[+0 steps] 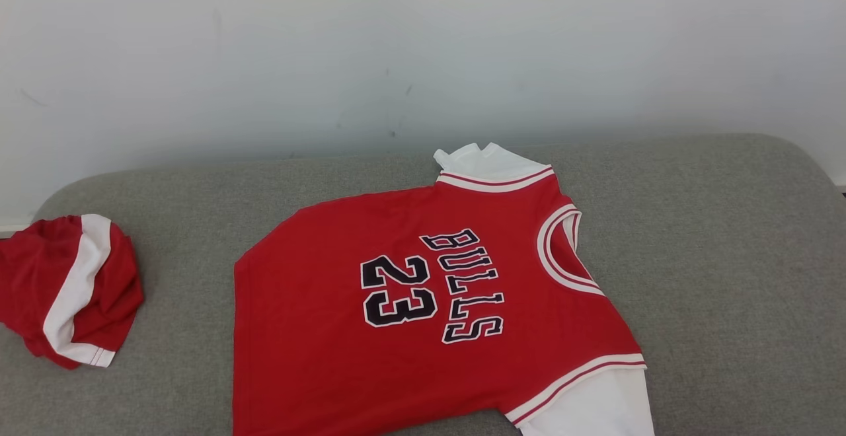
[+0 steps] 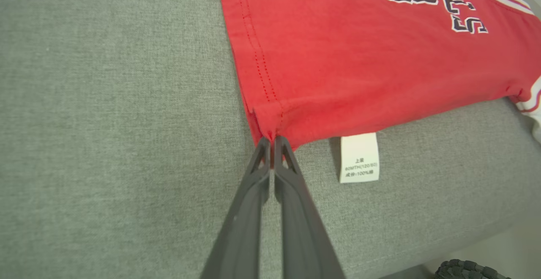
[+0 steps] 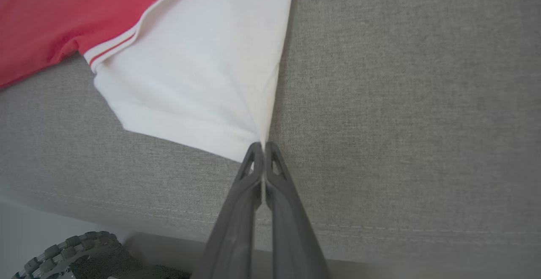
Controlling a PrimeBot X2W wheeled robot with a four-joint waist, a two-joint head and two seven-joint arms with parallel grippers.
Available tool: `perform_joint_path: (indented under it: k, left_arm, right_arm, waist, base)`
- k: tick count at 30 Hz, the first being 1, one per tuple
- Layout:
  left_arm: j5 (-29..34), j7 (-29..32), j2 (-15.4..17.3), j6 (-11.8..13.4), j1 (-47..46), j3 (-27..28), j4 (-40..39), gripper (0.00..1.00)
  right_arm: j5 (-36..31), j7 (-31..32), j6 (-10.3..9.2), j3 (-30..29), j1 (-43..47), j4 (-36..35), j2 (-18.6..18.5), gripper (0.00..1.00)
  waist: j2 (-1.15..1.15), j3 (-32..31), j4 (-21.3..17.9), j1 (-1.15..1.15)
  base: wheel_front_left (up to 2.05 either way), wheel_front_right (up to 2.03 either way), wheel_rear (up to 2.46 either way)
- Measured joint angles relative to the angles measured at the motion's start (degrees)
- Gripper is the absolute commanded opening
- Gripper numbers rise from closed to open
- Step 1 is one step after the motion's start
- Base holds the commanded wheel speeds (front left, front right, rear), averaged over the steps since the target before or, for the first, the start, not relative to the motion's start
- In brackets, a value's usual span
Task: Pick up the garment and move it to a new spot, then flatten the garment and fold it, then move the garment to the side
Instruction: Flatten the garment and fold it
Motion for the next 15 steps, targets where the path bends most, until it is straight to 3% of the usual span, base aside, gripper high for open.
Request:
perform_joint_path:
  k: [15]
  left_arm:
    - [0.09, -0.33, -0.6, -0.09, -3.29, 1.21, -1.23, 0.0]
  right_arm:
    - [-2.75, 0.44, -0.04, 0.4, -5.5, -2.16, 3.04, 0.0]
  waist:
    - [0.0, 1.7, -0.01, 0.0]
  base:
    - [0.0, 0.0, 0.0]
